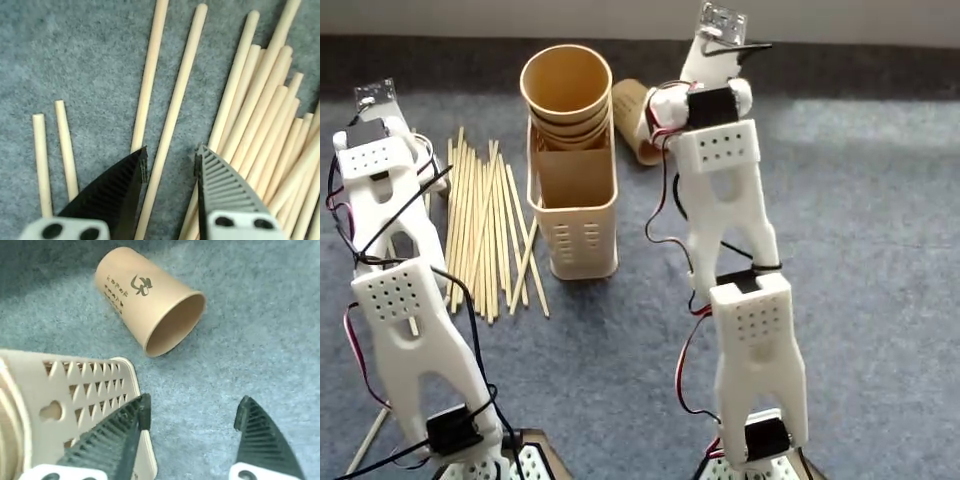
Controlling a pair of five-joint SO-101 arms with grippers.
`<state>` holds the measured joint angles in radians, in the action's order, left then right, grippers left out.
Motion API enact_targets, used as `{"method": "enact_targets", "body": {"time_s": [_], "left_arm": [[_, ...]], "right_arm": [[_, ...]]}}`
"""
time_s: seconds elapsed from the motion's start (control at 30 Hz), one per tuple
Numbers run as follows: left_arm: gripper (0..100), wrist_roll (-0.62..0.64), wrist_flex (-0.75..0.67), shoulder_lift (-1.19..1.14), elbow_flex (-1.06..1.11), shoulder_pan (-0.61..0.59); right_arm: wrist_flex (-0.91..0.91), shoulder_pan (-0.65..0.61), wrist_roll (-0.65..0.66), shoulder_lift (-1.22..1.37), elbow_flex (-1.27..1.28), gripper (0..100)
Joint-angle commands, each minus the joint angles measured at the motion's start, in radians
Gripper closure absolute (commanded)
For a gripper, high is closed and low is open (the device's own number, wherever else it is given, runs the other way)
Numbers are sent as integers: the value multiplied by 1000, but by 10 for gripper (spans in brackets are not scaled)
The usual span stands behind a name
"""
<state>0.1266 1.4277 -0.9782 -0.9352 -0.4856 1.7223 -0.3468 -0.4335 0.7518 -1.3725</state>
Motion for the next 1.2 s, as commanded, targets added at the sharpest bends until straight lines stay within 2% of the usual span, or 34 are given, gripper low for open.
{"method": "enact_targets", "body": {"time_s": [0.0,0.13,0.2,0.47,0.57,0.67,0.8,0.9,0.97,1.1,1.17], "left_arm": [[832,-5,-8,21,-12,4],[832,-6,0,39,-41,-13],[832,-6,35,62,-81,-19],[832,-120,356,148,-325,73],[833,-178,353,193,-328,61],[835,-186,353,257,-312,44],[835,-187,353,375,-159,58],[834,-190,350,461,-8,81],[832,-230,348,506,59,90],[832,-267,347,552,102,85],[832,-269,347,556,107,73]], "right_arm": [[44,48,193,-110,-173,724],[45,133,267,-196,-214,724],[45,160,308,-269,-148,725],[44,162,483,-746,753,884],[33,186,592,-990,1015,893],[-73,240,674,-1244,1268,893],[-331,309,752,-1520,1730,893],[-605,340,836,-1652,2080,892],[-872,358,976,-1699,2281,892],[-1508,390,1356,-1692,2569,892],[-1696,374,1456,-1621,2641,894]]}}
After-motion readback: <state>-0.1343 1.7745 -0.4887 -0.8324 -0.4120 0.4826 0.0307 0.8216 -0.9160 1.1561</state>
